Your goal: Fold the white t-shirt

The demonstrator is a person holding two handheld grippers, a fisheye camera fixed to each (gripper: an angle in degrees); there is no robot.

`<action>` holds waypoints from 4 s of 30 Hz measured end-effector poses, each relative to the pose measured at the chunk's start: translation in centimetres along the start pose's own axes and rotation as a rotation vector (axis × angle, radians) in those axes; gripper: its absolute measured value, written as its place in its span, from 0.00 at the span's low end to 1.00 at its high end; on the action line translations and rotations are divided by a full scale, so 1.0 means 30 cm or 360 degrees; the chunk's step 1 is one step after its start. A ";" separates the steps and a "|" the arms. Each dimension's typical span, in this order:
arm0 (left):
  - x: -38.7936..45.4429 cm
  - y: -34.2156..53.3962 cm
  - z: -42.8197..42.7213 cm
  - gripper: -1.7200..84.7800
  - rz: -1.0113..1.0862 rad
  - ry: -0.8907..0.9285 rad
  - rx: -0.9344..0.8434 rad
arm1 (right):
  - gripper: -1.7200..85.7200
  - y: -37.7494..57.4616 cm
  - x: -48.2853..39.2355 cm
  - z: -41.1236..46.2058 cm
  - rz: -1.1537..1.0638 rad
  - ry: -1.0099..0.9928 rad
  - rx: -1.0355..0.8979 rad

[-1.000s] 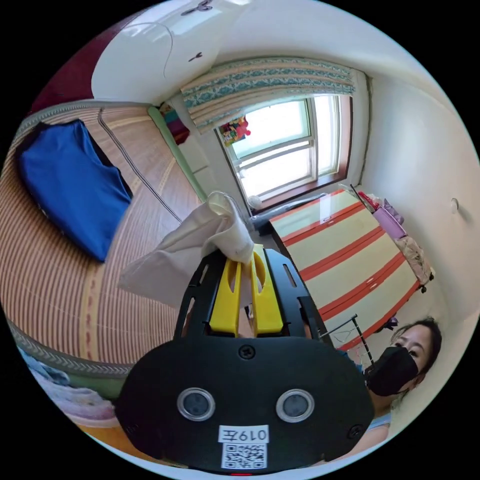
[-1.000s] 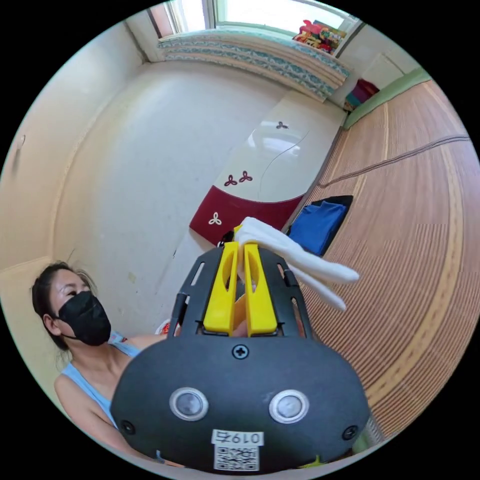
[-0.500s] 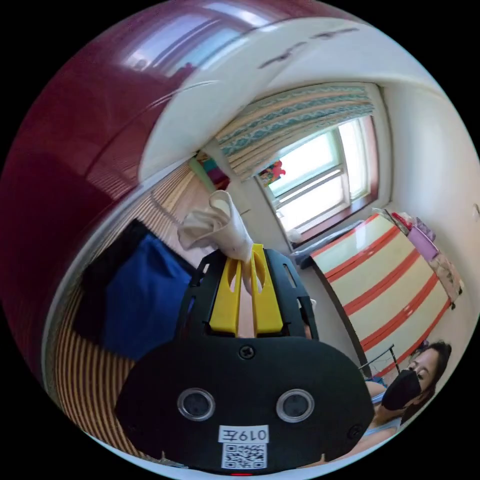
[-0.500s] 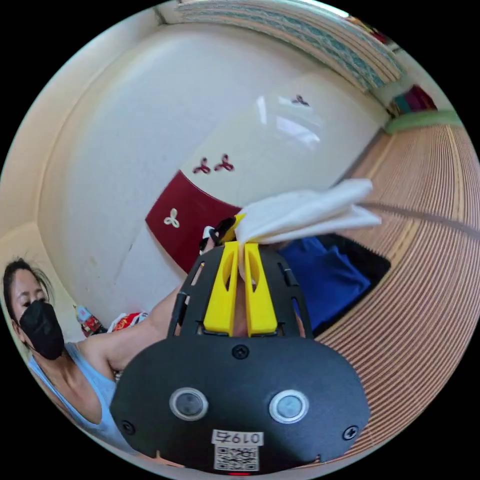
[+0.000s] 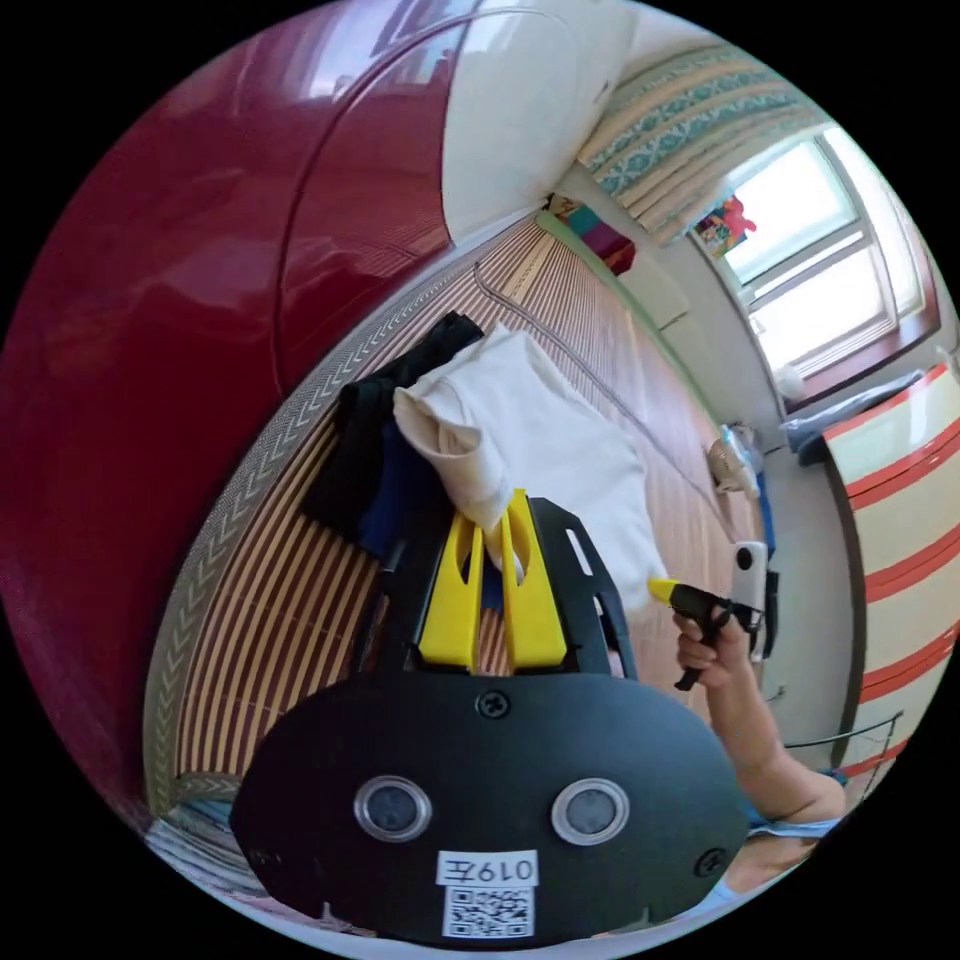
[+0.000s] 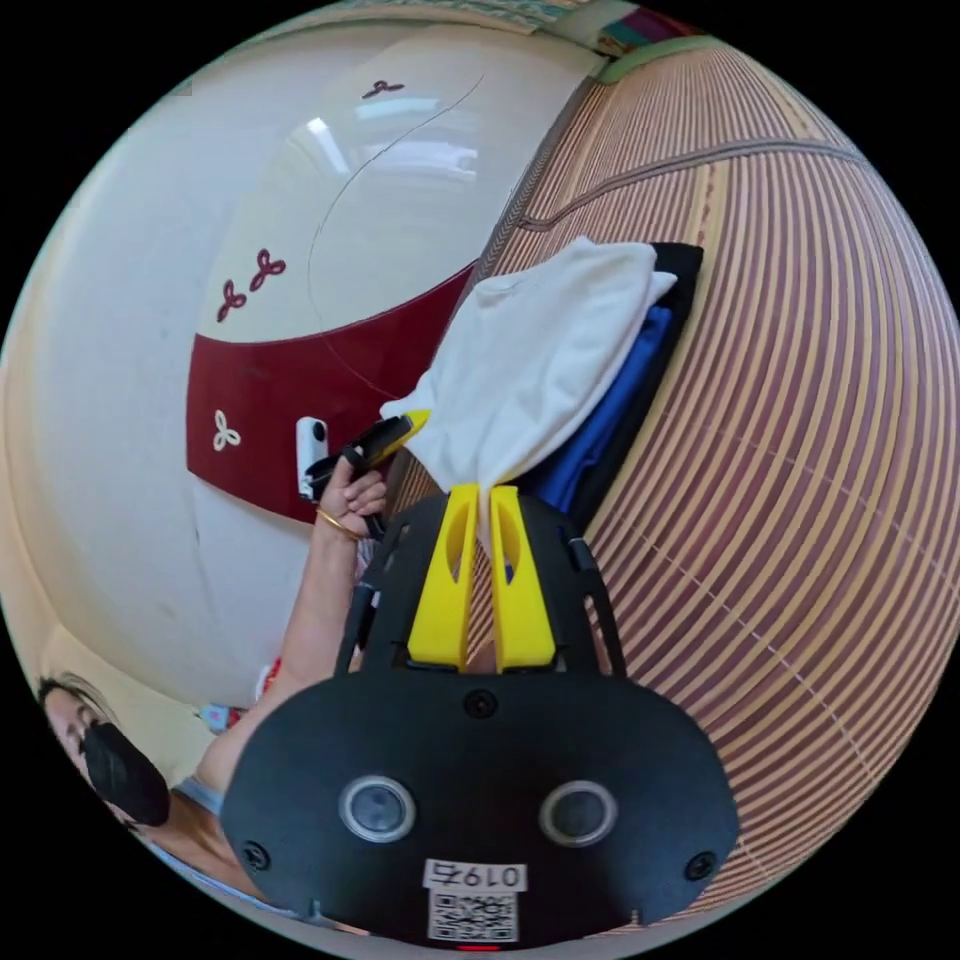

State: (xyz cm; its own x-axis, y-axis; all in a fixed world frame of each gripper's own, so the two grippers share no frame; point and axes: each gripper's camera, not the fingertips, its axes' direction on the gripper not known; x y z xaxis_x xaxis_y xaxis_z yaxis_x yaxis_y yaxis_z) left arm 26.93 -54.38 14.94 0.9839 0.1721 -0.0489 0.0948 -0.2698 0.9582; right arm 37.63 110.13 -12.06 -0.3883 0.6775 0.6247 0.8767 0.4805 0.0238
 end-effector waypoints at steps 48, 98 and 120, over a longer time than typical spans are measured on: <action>0.444 0.311 0.124 0.03 0.0434 -0.1204 0.0184 | 0.03 -0.335 0.395 0.044 0.0121 0.0609 0.0369; 0.346 0.449 0.120 0.03 0.0380 -0.1279 0.0579 | 0.01 0.176 -0.390 0.589 -0.0765 0.1229 0.0527; 1.727 1.198 0.472 0.03 0.1893 0.0130 0.0632 | 0.01 2.094 -1.049 0.418 -0.0612 0.2505 0.1161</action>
State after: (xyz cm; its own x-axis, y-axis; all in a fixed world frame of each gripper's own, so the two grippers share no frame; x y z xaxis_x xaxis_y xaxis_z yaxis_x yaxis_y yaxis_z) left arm 83.47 -68.56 42.85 0.4807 -0.3190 0.8168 -0.7901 -0.5616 0.2456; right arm 101.35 125.97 -40.02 0.4754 -0.4348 0.7648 0.3483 0.8913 0.2902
